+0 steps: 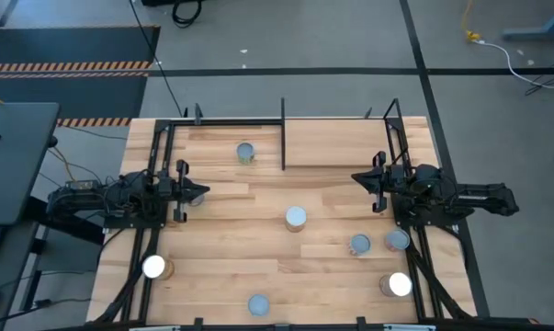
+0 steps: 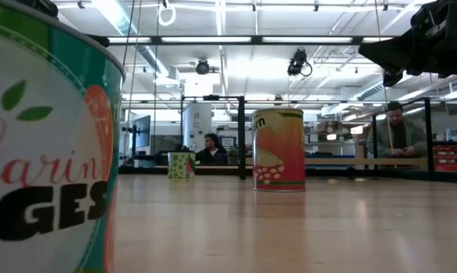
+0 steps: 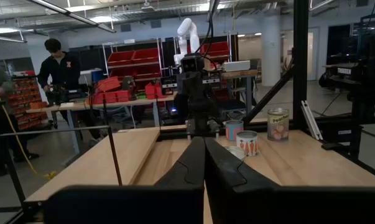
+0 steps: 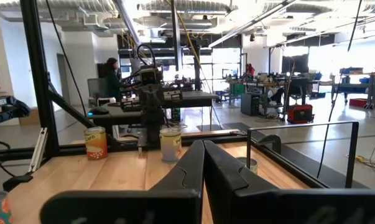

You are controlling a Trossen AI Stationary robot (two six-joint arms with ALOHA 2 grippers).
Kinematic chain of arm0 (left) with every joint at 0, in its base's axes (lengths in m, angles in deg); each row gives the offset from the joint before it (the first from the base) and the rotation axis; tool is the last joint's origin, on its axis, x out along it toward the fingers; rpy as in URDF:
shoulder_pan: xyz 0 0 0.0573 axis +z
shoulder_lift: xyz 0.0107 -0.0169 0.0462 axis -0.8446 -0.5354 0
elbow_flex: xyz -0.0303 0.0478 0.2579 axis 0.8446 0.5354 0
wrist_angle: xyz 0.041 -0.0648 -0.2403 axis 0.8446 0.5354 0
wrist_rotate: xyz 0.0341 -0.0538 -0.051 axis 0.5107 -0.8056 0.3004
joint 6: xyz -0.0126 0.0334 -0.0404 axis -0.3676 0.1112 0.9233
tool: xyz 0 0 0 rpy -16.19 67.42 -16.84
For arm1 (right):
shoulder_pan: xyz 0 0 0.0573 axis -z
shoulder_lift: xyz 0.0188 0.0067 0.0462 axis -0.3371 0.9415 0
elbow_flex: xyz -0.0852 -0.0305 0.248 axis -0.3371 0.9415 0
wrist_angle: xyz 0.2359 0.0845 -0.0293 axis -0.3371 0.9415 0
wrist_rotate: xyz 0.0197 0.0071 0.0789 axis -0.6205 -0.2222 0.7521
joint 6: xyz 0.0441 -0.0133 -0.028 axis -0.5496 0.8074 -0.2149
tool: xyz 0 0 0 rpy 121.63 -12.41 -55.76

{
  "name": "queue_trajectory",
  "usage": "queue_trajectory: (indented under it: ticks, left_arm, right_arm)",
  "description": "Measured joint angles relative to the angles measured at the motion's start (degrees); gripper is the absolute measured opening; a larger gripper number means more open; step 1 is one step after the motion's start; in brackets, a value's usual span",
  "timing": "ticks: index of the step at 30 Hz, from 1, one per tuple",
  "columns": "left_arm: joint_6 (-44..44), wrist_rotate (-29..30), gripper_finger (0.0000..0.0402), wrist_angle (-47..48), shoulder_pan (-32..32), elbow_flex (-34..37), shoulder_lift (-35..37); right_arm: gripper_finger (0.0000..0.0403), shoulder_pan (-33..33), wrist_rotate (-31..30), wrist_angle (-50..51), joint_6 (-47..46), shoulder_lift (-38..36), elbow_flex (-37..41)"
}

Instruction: Pick and place cans onto a shelf

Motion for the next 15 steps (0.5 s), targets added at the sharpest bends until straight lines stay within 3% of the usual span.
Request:
queue_trajectory:
  ticks: [7,12,15]
  left_arm:
    - [0.0,0.0,0.0005,0.0,0.0,0.0,0.0]
    - [0.0,0.0,0.0005,0.0,0.0,0.0,0.0]
    - [0.0,0.0,0.0005,-0.1,0.0,0.0,0.0]
  right_arm:
    - [0.0016,0.0,-0.1,0.3,1.2,0.0,0.0]
    - [0.0016,1.8,-10.8,0.7,18.6,-0.2,0.0]
    - [0.0016,2.1,-13.6,0.6,21.5,-0.3,0.0]
